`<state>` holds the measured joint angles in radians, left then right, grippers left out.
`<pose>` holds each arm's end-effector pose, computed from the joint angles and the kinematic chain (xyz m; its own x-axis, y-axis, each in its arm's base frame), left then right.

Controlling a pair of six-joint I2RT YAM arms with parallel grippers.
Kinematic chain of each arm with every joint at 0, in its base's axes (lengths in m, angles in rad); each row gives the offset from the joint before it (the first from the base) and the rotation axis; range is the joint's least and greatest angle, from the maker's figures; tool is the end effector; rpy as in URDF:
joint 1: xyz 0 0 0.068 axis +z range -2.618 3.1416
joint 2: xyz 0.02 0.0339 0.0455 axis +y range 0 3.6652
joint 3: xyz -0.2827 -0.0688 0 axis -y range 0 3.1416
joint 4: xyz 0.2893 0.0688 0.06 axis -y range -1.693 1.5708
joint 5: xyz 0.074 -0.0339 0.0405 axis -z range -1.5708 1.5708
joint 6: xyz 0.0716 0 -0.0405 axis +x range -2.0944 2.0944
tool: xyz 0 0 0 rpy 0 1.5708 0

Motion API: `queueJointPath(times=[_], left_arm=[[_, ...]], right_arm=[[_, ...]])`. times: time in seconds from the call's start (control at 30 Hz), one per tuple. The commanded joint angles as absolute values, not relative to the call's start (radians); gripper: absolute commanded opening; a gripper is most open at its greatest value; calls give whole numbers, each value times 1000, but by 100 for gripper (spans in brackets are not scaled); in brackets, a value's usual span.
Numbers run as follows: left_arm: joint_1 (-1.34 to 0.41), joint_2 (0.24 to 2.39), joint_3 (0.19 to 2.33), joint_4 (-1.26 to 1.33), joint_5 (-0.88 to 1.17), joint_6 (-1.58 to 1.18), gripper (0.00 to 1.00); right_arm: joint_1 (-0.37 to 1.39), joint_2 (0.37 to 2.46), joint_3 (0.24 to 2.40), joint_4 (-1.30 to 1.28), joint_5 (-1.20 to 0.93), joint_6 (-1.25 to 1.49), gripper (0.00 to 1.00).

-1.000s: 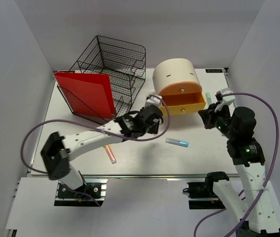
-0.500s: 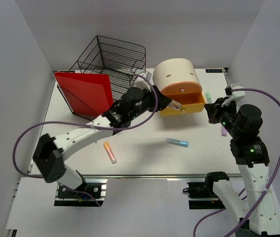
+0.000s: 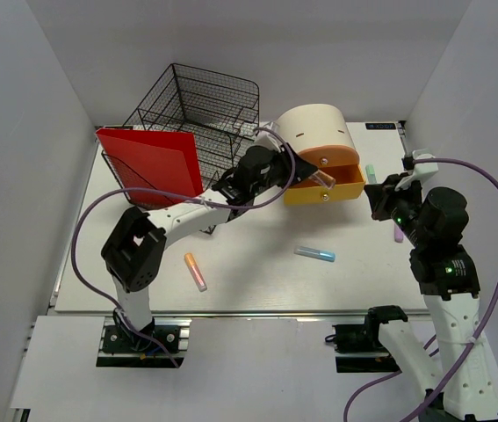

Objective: Organize the desk

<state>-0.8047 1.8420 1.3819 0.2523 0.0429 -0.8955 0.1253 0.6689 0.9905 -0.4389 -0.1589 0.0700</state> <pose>0.3611 -0.3797 0.2811 -0.6741 -0.4241 -0.6048 0.3566 0.5302 -0.7693 0.1945 0.0359 0.4202 -0.1354 0.0526 -0.9894 -0.2705 0.9587 0.0879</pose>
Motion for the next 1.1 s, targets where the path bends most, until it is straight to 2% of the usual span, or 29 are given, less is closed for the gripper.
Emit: queueJointPath(times=[0.0, 0.13, 0.53, 0.63, 0.77, 0.8, 0.97, 1.0, 1.03, 1.07], left_arm=[[-776, 1824, 1421, 337, 41, -945, 0], [-767, 1824, 1365, 487, 121, -1014, 0], [-758, 1862, 1385, 374, 35, -991, 0], [-758, 1874, 1396, 357, 37, -991, 12], [-758, 1870, 1405, 333, 41, -977, 53], [-758, 1868, 1405, 321, 37, -974, 58], [-758, 1842, 1437, 295, 52, -947, 70], [-758, 1836, 1443, 287, 57, -943, 70], [-758, 1829, 1451, 278, 66, -936, 70], [-758, 1821, 1454, 275, 72, -933, 70]], right_arm=[[121, 660, 988, -383, -160, 67, 0], [127, 657, 982, -385, -158, 66, 0], [121, 660, 969, -385, -172, 58, 0], [120, 663, 971, -387, -183, 54, 0], [123, 673, 974, -388, -196, 43, 0], [123, 675, 973, -388, -202, 40, 0], [121, 684, 963, -388, -256, 5, 0], [121, 687, 962, -390, -288, -30, 2], [123, 692, 963, -400, -345, -87, 15], [121, 695, 966, -400, -345, -87, 22]])
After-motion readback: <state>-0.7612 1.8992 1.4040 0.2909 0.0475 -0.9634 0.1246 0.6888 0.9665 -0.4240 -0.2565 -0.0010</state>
